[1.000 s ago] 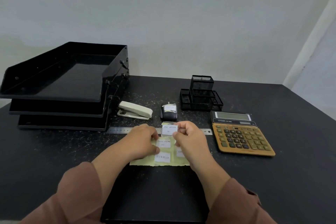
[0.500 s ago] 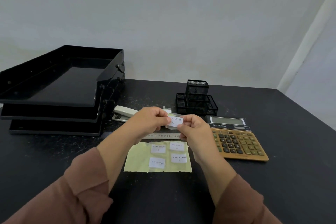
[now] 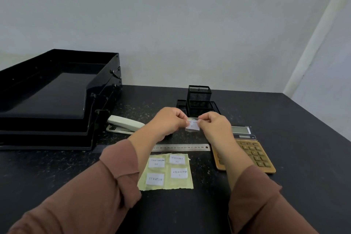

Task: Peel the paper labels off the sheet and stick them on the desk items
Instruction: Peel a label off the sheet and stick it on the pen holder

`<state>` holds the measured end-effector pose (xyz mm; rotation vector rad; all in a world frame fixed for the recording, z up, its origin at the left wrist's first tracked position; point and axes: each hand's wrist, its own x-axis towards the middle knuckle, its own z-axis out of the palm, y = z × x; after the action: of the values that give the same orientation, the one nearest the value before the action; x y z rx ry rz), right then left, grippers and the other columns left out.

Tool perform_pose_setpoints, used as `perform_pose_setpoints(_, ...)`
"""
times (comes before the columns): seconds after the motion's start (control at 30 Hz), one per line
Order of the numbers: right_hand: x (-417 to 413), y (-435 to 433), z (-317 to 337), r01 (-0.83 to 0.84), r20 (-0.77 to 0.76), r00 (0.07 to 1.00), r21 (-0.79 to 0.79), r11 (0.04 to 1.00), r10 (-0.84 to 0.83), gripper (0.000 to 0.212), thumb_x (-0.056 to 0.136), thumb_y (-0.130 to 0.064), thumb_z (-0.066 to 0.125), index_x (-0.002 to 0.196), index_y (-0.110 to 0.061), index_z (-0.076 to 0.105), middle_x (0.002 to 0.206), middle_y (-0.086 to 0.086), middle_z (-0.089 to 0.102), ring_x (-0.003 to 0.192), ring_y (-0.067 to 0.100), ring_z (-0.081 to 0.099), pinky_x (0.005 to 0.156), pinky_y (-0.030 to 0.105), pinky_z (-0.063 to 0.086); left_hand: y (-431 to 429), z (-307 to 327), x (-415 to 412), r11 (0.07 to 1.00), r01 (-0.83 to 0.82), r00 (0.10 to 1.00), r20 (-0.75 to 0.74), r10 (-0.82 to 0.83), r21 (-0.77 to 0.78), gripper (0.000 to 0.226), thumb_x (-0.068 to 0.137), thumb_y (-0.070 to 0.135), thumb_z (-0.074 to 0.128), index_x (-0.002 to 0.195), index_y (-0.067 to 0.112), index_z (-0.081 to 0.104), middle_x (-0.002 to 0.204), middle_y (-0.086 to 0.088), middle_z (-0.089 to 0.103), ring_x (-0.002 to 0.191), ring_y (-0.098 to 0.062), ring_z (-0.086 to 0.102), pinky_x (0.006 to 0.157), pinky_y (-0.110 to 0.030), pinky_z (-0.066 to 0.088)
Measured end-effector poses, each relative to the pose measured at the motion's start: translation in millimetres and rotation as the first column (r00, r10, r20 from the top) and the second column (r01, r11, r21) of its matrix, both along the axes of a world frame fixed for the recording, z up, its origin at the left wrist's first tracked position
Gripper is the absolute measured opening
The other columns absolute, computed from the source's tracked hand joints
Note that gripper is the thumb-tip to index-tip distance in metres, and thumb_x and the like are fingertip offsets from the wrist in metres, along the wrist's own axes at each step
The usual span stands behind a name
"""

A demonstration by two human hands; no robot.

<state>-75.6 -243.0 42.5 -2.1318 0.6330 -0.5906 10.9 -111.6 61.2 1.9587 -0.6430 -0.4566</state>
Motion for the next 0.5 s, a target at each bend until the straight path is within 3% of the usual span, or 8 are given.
perform_pose_setpoints(0.13, 13.2, -14.8, -0.9, 0.041, -0.037, 0.998, -0.150, 0.988, -0.047, 0.011, 0.084, -0.023, 0.055, 0.078, -0.029, 0.062, 0.088, -0.008, 0.062, 0.080, 0.009, 0.051, 0.056, 0.018, 0.033, -20.2, -0.2, 5.1, 0.997, 0.010, 0.996, 0.089, -0.017, 0.075, 0.006, 0.077, 0.020, 0.071, 0.076, 0.020, 0.065, 0.068, 0.005, 0.061, 0.059, -0.010, 0.050, 0.053, -0.025, 0.039)
perform_pose_setpoints(0.2, 20.6, -21.3, -0.7, 0.055, -0.059, 0.996, -0.180, 0.982, -0.067, 0.010, 0.084, -0.023, 0.055, 0.081, -0.027, 0.064, 0.091, -0.006, 0.063, 0.079, 0.010, 0.050, 0.054, 0.020, 0.031, -29.6, 0.3, 9.7, 0.994, 0.002, 0.987, 0.157, -0.019, 0.112, 0.007, 0.080, 0.024, 0.069, 0.075, 0.022, 0.065, 0.069, 0.006, 0.063, 0.058, -0.010, 0.051, 0.052, -0.026, 0.040)
perform_pose_setpoints(0.33, 29.9, -27.3, -3.5, 0.071, -0.073, 0.994, -0.183, 0.980, -0.085, 0.012, 0.085, -0.022, 0.054, 0.087, -0.023, 0.065, 0.096, -0.002, 0.065, 0.082, 0.014, 0.051, 0.059, 0.025, 0.035, -45.3, -0.8, 17.7, 0.974, -0.041, 0.959, 0.284, -0.024, 0.221, 0.011, 0.085, 0.026, 0.062, 0.076, 0.022, 0.066, 0.080, 0.001, 0.069, 0.055, -0.010, 0.051, 0.051, -0.024, 0.042)
perform_pose_setpoints(0.5, 37.4, -30.8, -10.7, 0.105, -0.064, 0.991, -0.208, 0.972, -0.121, 0.011, 0.086, -0.023, 0.054, 0.085, -0.022, 0.065, 0.092, 0.000, 0.066, 0.083, 0.018, 0.056, 0.069, 0.030, 0.045, -59.5, -16.7, 25.9, 0.966, -0.139, 0.922, 0.386, 0.046, 0.217, 0.022, 0.085, 0.025, 0.060, 0.064, 0.027, 0.056, 0.069, 0.010, 0.058, 0.068, -0.013, 0.054, 0.058, -0.027, 0.039)
